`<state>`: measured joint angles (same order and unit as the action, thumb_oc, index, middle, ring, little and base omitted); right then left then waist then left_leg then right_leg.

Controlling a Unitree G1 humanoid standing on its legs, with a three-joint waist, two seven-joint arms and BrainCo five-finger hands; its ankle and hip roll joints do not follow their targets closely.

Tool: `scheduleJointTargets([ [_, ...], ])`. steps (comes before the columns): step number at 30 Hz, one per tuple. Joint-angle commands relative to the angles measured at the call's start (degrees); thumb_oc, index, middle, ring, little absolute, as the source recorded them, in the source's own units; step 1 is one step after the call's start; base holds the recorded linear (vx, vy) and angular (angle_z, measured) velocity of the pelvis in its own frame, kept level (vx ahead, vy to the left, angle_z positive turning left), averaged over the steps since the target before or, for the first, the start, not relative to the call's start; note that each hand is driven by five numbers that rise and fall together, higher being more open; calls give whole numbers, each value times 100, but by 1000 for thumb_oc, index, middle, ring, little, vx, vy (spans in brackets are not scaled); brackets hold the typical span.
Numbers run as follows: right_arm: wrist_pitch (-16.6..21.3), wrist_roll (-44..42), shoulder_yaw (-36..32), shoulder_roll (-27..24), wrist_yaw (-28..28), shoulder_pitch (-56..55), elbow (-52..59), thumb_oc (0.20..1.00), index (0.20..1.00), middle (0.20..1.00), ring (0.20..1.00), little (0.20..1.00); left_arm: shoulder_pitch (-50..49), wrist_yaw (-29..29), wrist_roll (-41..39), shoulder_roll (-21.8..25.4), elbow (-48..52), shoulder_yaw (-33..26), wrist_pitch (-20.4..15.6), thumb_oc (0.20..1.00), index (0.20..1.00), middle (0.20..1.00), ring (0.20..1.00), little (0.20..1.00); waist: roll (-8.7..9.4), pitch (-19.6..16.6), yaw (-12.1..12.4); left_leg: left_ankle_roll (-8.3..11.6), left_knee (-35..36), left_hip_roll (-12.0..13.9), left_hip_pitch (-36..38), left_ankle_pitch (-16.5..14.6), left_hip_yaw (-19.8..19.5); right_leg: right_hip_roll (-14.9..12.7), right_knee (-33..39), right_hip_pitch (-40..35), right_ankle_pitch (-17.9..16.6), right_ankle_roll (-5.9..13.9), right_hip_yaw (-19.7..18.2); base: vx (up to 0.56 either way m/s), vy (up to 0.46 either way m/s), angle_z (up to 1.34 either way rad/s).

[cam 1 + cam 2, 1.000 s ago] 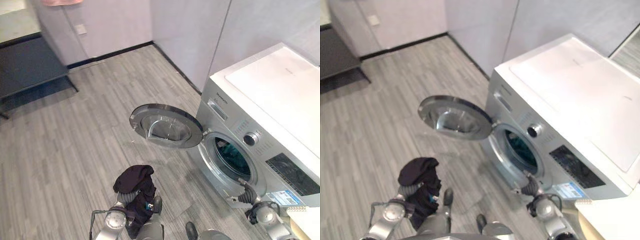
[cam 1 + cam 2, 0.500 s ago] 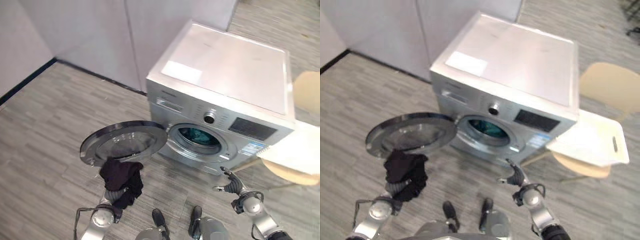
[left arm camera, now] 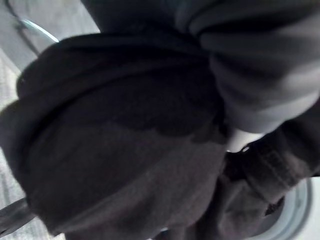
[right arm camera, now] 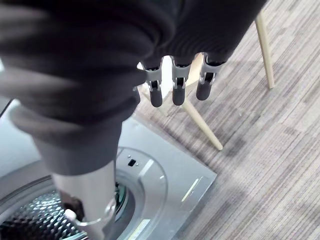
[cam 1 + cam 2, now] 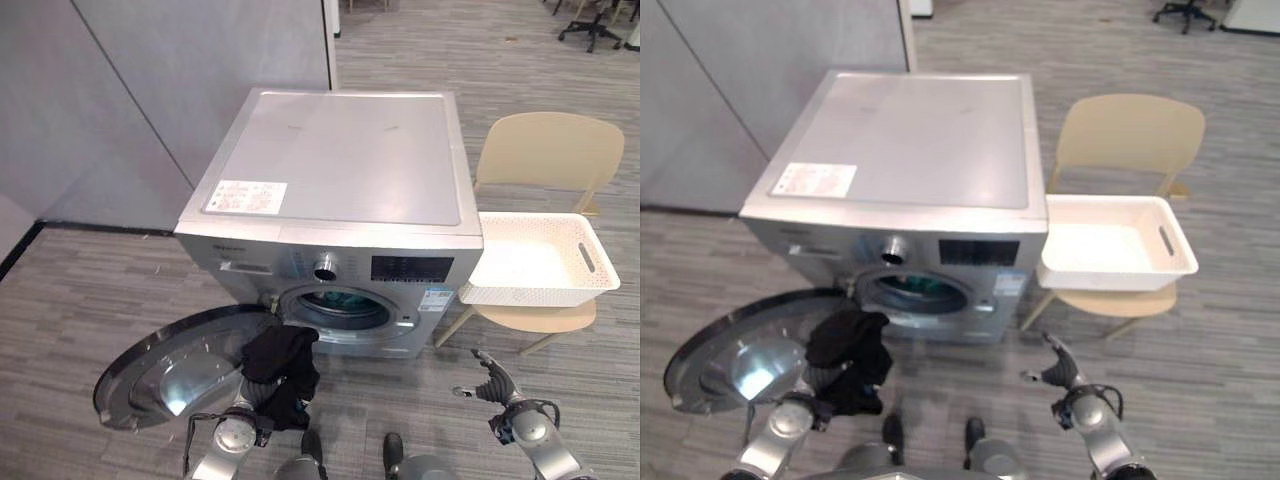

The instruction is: Grab the laundry basket,head to the washer,open it,put in the laundry and shut it.

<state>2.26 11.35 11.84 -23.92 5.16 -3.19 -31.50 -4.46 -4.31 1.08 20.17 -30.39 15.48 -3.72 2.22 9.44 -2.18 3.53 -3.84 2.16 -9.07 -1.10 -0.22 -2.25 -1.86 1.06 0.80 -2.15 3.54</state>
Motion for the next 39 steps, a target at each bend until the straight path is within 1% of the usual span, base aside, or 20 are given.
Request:
scheduleJointTargets([
  [1, 186, 106, -36, -75, 116, 90, 138, 1000, 1000, 1000, 1000, 1000, 118, -70, -17, 124, 267, -106, -248, 200, 200, 200, 200, 200, 12, 168, -26, -36, -248, 19, 173, -75, 206, -38, -368, -143, 599, 653, 153, 109, 233, -86],
  [4, 146, 99, -54, -55, 175, 169, 106, 1000, 1000, 1000, 1000, 1000, 166, -95, -17, 165, 236, -70, -236, 200, 200, 200, 200, 200, -38, 242, -134, -183, -280, -3, 253, -153, 369, -97, -935, 245, 608, 703, -99, -6, 191, -58],
  [6, 147, 46, -66, 12, 179, 173, 56, 1000, 1000, 1000, 1000, 1000, 195, -137, 30, 205, 212, -61, -242, 200, 200, 200, 200, 200, -6, 276, -161, -287, -335, -38, 285, -260, 539, -144, -1031, 346, 615, 723, -239, -1, 133, -44],
  [11, 122, -55, -33, 52, 223, 334, -95, 1000, 1000, 1000, 1000, 1000, 397, -179, -14, 356, 269, -51, -261, 200, 200, 200, 200, 200, 65, 430, -150, -395, -635, -21, 35, -402, 738, -171, -1337, 760, 600, 752, -371, -133, 58, -37],
  [13, 111, -138, 6, -23, 304, 523, -56, 1000, 1000, 1000, 1000, 1000, 721, -291, -74, 466, 328, 36, -284, 200, 200, 200, 200, 200, 120, 731, -178, -460, -1306, 11, -571, -557, 776, -188, -1865, 1323, 700, 663, -367, -267, -18, 2],
  [14, 111, -139, 5, -23, 304, 532, -59, 1000, 1000, 1000, 1000, 1000, 731, -292, -75, 466, 323, 36, -285, 200, 200, 200, 200, 200, 116, 707, -179, -460, -1359, 18, -635, -580, 774, -185, -1905, 1381, 715, 662, -368, -273, -33, 3],
  [16, 112, -222, 20, -154, 434, 726, 125, 1000, 1000, 1000, 1000, 1000, 1241, -570, 282, 751, 465, 219, -319, 200, 200, 200, 200, 200, 102, 945, -238, -527, -2205, 74, -1324, -836, 787, -189, -2696, 2090, 980, 523, -376, -223, -32, 6],
  [18, 112, -221, 18, -154, 434, 728, 125, 1000, 1000, 1000, 1000, 1000, 1244, -570, 282, 750, 463, 221, -319, 200, 200, 200, 200, 200, 99, 931, -236, -527, -2229, 79, -1354, -847, 787, -186, -2713, 2117, 987, 523, -377, -94, -31, 0],
  [19, 163, -313, 35, -282, 543, 864, 307, 1000, 1000, 1000, 1000, 1000, 1651, -705, 567, 963, 528, 360, -326, 200, 200, 200, 200, 200, 102, 1026, -287, -572, -2957, 203, -1962, -997, 798, -189, -3317, 2684, 1185, 413, -361, -90, -70, -8],
  [20, 146, -324, 30, -337, 552, 864, 405, 1000, 1000, 1000, 1000, 1000, 1784, -754, 669, 1017, 546, 408, -311, 200, 200, 200, 200, 200, 83, 1060, -313, -562, -3265, 212, -2137, -1237, 713, -167, -3609, 2846, 1446, 399, -387, -198, -138, -20],
  [21, 210, -398, -18, -439, 664, 927, 641, 1000, 1000, 1000, 1000, 1000, 2096, -914, 716, 1069, 587, 424, -302, 200, 200, 200, 200, 200, 74, 1171, -352, -602, -3807, 286, -2705, -1327, 683, -161, -4152, 3455, 1586, 325, -332, -49, -88, -18],
  [22, 206, -401, -28, -443, 665, 933, 648, 1000, 1000, 1000, 1000, 1000, 2119, -919, 714, 1066, 577, 430, -302, 200, 200, 200, 200, 200, 57, 1125, -354, -595, -3953, 299, -2835, -1421, 663, -157, -4283, 3574, 1674, 324, -330, -174, -116, -5],
  [23, 222, -435, -74, -498, 753, 979, 814, 1000, 1000, 1000, 1000, 1000, 2460, -1067, 665, 1071, 587, 421, -294, 200, 200, 200, 200, 200, 18, 1173, -401, -615, -4549, 350, -3513, -1551, 616, -114, -4804, 4225, 1859, 243, -320, -104, -58, 4],
  [25, 266, -468, -165, -532, 894, 1018, 989, 1000, 1000, 1000, 1000, 1000, 2911, -1277, 516, 1083, 635, 389, -288, 200, 200, 200, 200, 200, -74, 1202, -438, -675, -5198, 451, -4392, -1716, 508, -114, -5442, 5095, 2046, 168, -341, -128, -64, -7],
  [29, 353, -522, -326, -552, 946, 927, 1298, 1000, 1000, 1000, 1000, 1000, 3588, -1493, 543, 1351, 711, 398, -272, 200, 200, 200, 200, 200, -171, 1123, -509, -704, -5761, 546, -5205, -1898, 376, -139, -6018, 5925, 2199, 141, -411, -31, -31, -6],
  [30, 438, -532, -345, -571, 967, 862, 1367, 1000, 1000, 1000, 1000, 1000, 4241, -1633, 842, 1731, 550, 557, -210, 200, 200, 200, 200, 200, -215, 1102, -591, -725, -6040, 601, -5570, -1993, 317, -177, -6314, 6276, 2298, 118, -437, 7, -23, 5],
  [32, 439, -531, -363, -560, 966, 867, 1366, 1000, 1000, 1000, 1000, 1000, 4283, -1639, 839, 1730, 522, 585, -218, 200, 200, 200, 200, 200, -217, 1084, -575, -724, -6078, 603, -5626, -2009, 309, -176, -6348, 6327, 2313, 117, -434, 6, -6, 2],
  [33, 576, -653, -334, -579, 928, 839, 1490, 1000, 1000, 1000, 1000, 1000, 5304, -1809, 1087, 2206, 47, 902, -115, 200, 200, 200, 200, 200, -214, 1105, -697, -732, -6311, 652, -5875, -2098, 277, -168, -6600, 6608, 2379, 119, -499, 0, 0, 0],
  [36, 775, -670, -153, -543, 917, 789, 1402, 1000, 1000, 1000, 1000, 1000, 6982, -2185, 1405, 2774, -722, 1666, 55, 200, 200, 200, 200, 200, -252, 1037, -814, -774, -6581, 650, -6302, -2240, 245, -137, -6835, 7013, 2391, 149, -451, 37, -31, -1],
  [39, 850, -773, -78, -525, 929, 828, 1326, 1000, 1000, 1000, 1000, 1000, 7685, -2317, 1385, 2997, -1139, 2032, 129, 200, 200, 200, 200, 200, -242, 1010, -853, -800, -6785, 664, -6552, -2294, 181, -87, -6937, 7211, 2383, 175, -436, 37, -27, -7],
])
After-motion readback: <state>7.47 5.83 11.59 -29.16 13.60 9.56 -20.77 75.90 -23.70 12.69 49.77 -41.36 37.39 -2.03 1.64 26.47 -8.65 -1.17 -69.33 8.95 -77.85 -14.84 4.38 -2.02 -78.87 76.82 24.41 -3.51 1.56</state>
